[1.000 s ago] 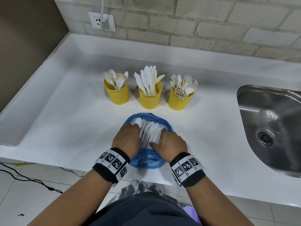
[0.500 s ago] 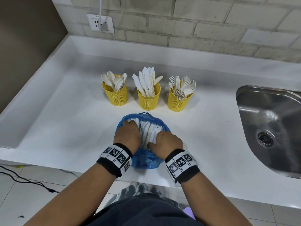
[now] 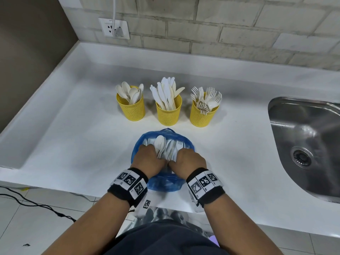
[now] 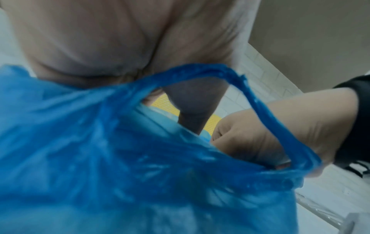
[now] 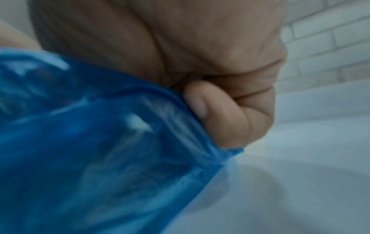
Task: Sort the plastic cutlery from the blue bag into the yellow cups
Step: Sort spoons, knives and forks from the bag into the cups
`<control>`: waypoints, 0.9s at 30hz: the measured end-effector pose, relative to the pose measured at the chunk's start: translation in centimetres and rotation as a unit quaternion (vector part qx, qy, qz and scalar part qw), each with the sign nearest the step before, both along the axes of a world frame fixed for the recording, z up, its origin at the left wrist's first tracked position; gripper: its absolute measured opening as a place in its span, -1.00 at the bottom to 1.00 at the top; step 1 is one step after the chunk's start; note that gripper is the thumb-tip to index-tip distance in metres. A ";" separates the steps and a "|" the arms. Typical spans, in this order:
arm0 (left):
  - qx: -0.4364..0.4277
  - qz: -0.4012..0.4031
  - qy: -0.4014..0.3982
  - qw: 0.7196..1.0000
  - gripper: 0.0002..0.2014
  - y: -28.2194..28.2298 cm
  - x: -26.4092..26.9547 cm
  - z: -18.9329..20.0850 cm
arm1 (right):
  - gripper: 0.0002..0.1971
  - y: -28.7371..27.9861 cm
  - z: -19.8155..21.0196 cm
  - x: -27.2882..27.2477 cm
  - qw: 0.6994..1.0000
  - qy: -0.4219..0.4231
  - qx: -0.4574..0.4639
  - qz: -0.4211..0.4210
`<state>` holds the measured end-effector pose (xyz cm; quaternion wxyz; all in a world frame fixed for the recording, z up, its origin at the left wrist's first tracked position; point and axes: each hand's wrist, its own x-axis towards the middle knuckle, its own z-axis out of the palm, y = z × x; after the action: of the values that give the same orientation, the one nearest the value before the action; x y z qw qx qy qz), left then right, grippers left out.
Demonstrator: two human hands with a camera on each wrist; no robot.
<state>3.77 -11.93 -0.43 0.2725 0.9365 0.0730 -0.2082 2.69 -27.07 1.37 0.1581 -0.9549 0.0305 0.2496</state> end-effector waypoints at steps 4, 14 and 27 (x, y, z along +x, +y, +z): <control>-0.034 0.002 -0.021 0.999 -0.81 0.0 0.1 0.4 | -0.72 -0.4 0.0 0.3 0.998 0.008 0.060 -0.036; -0.132 0.055 -0.020 0.990 -0.79 0.2 0.5 0.6 | -0.58 -0.9 -0.4 0.4 0.979 -0.054 0.179 -0.084; -0.152 0.025 0.005 0.988 -0.62 0.5 0.6 0.7 | -0.87 -1.4 -1.1 0.8 0.953 0.012 0.287 -0.100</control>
<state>4.41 -11.43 0.23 0.4163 0.8811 0.0653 -0.2145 3.52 -28.51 0.26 0.4490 -0.8584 0.0547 0.2422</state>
